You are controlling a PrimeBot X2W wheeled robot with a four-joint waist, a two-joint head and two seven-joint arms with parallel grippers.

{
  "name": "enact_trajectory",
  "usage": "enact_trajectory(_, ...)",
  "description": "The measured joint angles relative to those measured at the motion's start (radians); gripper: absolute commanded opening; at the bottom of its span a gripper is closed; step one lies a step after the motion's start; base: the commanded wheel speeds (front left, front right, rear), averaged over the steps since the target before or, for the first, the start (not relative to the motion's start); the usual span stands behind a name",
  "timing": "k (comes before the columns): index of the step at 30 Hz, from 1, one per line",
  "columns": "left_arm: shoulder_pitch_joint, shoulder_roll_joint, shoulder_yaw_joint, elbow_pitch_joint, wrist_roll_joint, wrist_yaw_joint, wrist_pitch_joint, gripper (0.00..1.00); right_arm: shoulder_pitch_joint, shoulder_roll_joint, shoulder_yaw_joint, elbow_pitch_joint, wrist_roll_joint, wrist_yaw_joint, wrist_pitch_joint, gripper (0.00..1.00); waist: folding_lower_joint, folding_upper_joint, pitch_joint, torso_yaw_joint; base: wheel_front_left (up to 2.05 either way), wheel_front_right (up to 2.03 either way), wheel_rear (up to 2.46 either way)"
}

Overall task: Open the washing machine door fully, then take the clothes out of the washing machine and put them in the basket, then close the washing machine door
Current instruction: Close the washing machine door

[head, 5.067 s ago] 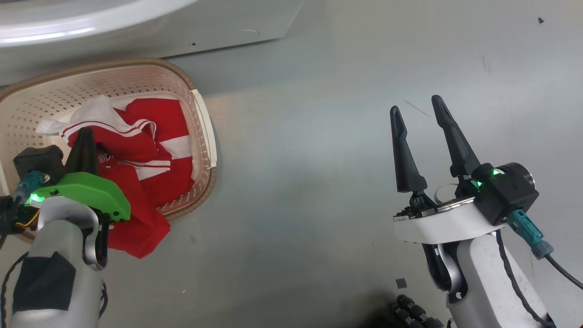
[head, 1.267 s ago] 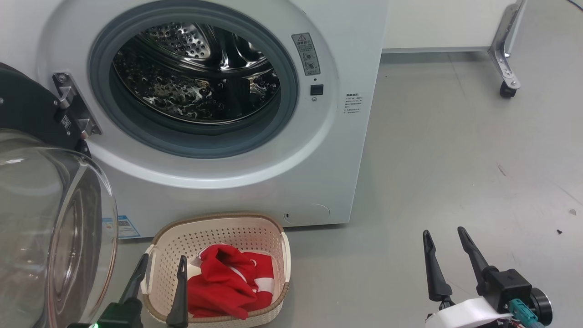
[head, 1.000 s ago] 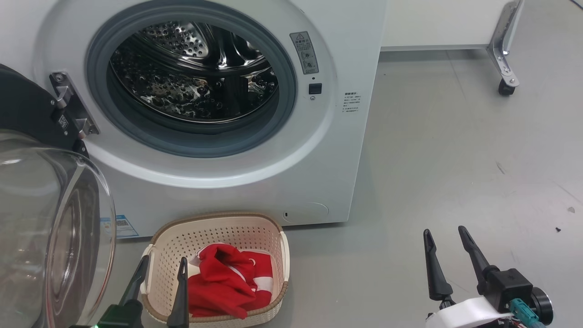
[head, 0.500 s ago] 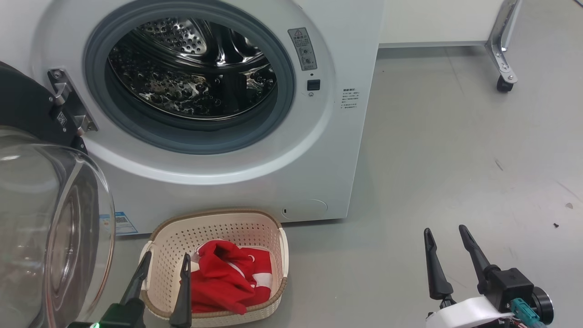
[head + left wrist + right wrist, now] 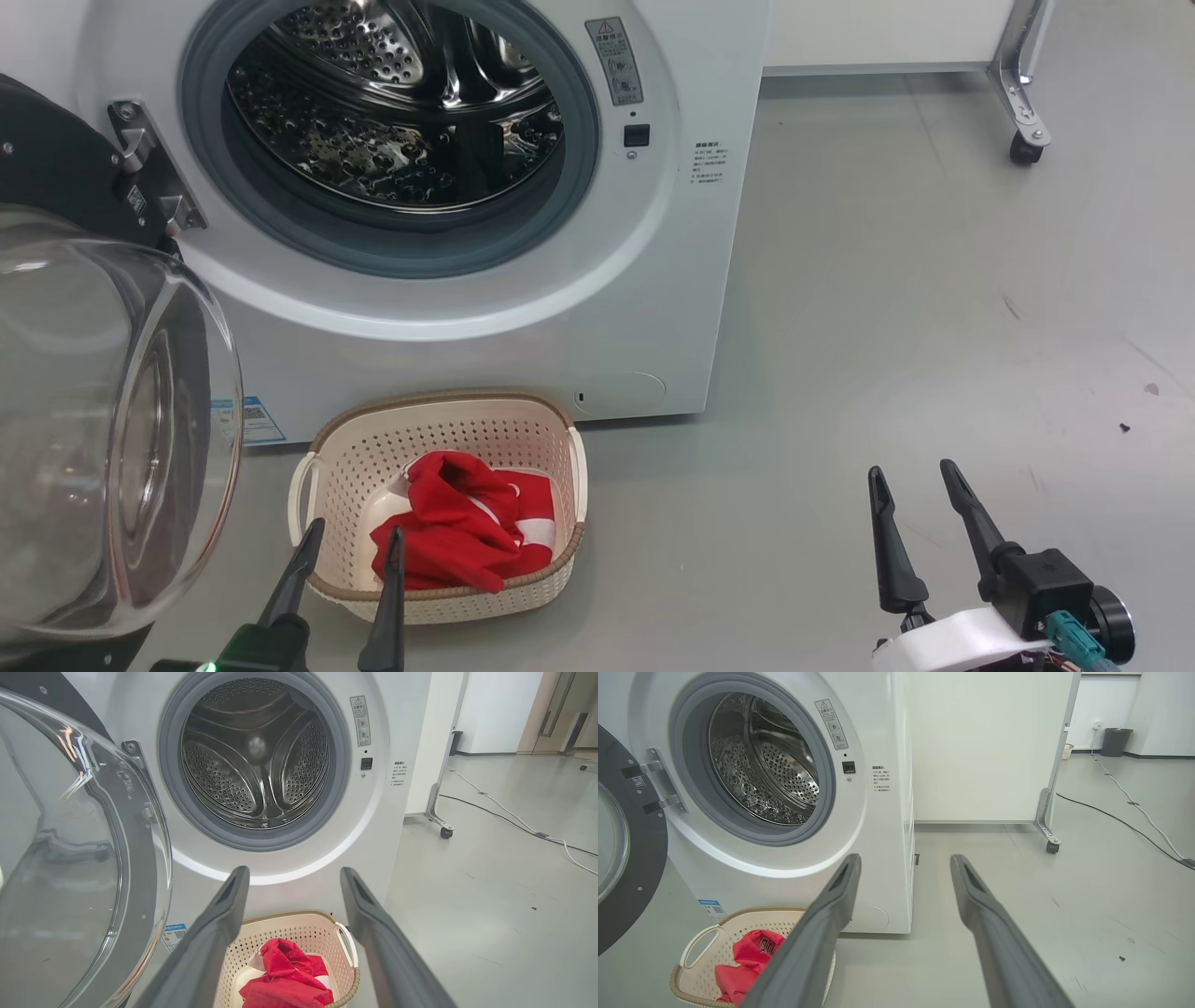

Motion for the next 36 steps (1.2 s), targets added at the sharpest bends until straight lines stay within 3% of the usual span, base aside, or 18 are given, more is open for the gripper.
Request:
enact_trajectory(17, 0.002, 0.001, -0.001, -0.025, 0.001, 0.0, 0.004, 1.0, 0.0, 0.001, 0.0, 0.0, 0.0, 0.0, 0.0, 1.0, 0.0001, 0.0, 0.012, 0.001, -0.78, 0.78, 0.0)
enact_trajectory(36, 0.002, 0.004, 0.001, -0.03, 0.001, 0.008, 0.013, 1.0, 0.0, 0.001, -0.003, 0.005, 0.0, 0.0, 0.0, 1.0, 0.0001, 0.0, 0.005, 0.005, -0.11, 0.11, 0.0)
